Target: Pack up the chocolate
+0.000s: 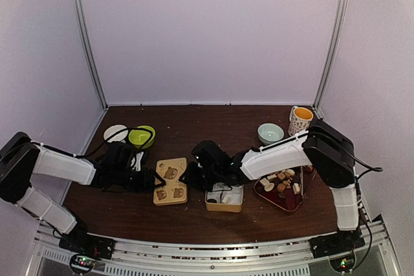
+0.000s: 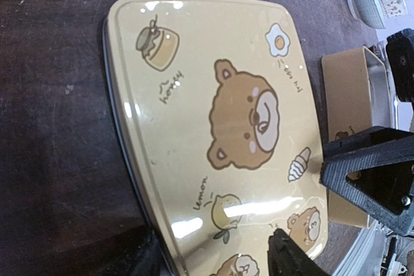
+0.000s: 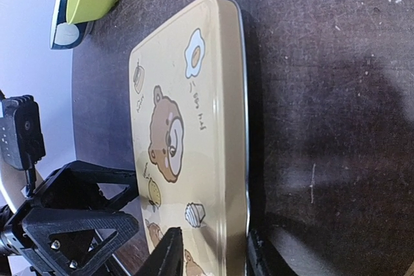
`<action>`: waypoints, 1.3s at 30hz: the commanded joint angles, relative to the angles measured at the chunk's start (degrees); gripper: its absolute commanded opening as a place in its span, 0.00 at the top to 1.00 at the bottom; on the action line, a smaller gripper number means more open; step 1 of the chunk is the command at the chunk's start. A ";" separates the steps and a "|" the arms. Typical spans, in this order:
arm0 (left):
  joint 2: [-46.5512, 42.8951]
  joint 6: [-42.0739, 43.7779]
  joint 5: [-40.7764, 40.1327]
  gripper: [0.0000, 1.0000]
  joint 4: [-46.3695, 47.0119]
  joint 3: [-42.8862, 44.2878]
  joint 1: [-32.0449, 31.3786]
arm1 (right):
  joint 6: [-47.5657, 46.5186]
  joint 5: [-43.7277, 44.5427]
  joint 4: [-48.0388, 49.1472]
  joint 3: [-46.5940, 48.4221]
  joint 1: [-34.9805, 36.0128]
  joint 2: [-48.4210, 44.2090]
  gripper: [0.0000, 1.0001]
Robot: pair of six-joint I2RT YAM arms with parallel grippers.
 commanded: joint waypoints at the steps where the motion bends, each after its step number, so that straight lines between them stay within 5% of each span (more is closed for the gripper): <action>1: 0.52 -0.77 5.19 0.43 1.62 -1.38 -0.74 | 0.05 -5.14 8.92 -0.07 1.51 -1.81 0.68; 12: -3.11 0.65 5.31 0.45 -1.32 -2.09 0.89 | -5.32 -3.50 1.82 2.09 2.72 -5.35 0.68; 39: -6.83 0.30 8.91 0.50 1.33 -4.77 1.31 | -8.58 -9.89 1.21 6.88 4.54 -3.43 0.67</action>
